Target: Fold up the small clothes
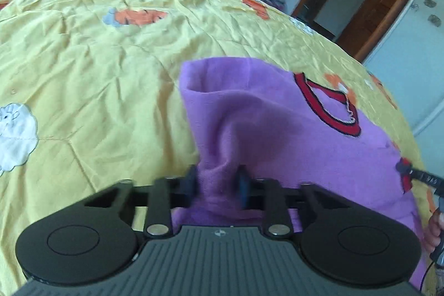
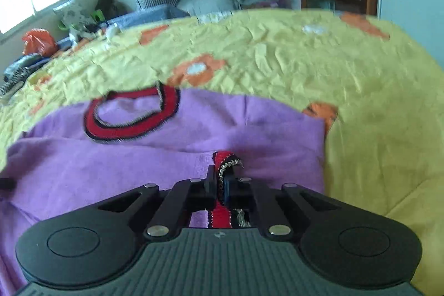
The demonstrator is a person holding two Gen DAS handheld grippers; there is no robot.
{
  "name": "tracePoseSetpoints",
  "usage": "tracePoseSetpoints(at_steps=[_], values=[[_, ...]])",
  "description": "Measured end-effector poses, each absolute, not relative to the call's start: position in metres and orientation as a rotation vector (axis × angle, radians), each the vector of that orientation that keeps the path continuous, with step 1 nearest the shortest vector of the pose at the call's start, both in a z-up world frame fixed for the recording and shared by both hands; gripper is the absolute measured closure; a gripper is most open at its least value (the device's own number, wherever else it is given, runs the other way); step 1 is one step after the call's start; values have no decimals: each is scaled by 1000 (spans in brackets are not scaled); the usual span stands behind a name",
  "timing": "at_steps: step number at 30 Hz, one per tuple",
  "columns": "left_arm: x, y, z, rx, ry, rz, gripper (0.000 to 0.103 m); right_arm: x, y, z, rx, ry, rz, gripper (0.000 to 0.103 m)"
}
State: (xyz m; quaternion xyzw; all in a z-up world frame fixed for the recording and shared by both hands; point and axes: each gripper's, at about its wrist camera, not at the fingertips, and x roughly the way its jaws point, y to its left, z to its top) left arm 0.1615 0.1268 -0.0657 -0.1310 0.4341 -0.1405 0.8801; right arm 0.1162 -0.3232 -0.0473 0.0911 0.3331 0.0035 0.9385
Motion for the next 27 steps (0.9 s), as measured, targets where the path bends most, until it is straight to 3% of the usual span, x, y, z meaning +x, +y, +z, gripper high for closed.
tracePoseSetpoints(at_steps=[4,7,8,11,12,13,15,18,20,25,26,27], values=[[149,125,-55,-218,895,-325,86,93,-324,-16,96,606,-16,99],[141,114,-59,-96,909,-302,86,96,-334,-32,29,669,-81,99],[139,114,-62,-72,909,-293,82,103,-340,-46,18,728,-86,99],[144,130,-57,-137,886,-251,68,109,-343,-69,-20,762,-97,84],[145,135,-52,-154,871,-232,66,107,-341,-64,-33,751,-120,67],[148,138,-46,-154,850,-212,66,103,-341,-58,-31,726,-136,35],[157,140,-33,-173,823,-224,66,88,-338,-41,-9,602,-137,15],[172,122,-24,-170,796,-292,53,81,-325,-30,26,536,-35,15],[183,101,-28,-164,791,-353,25,84,-309,-34,37,537,80,16],[210,66,-67,6,849,-305,26,120,-285,-74,-86,697,60,16],[211,65,-73,67,819,-262,21,126,-289,-82,-110,717,30,16],[213,69,-77,99,795,-253,19,130,-302,-85,-79,709,10,1]])
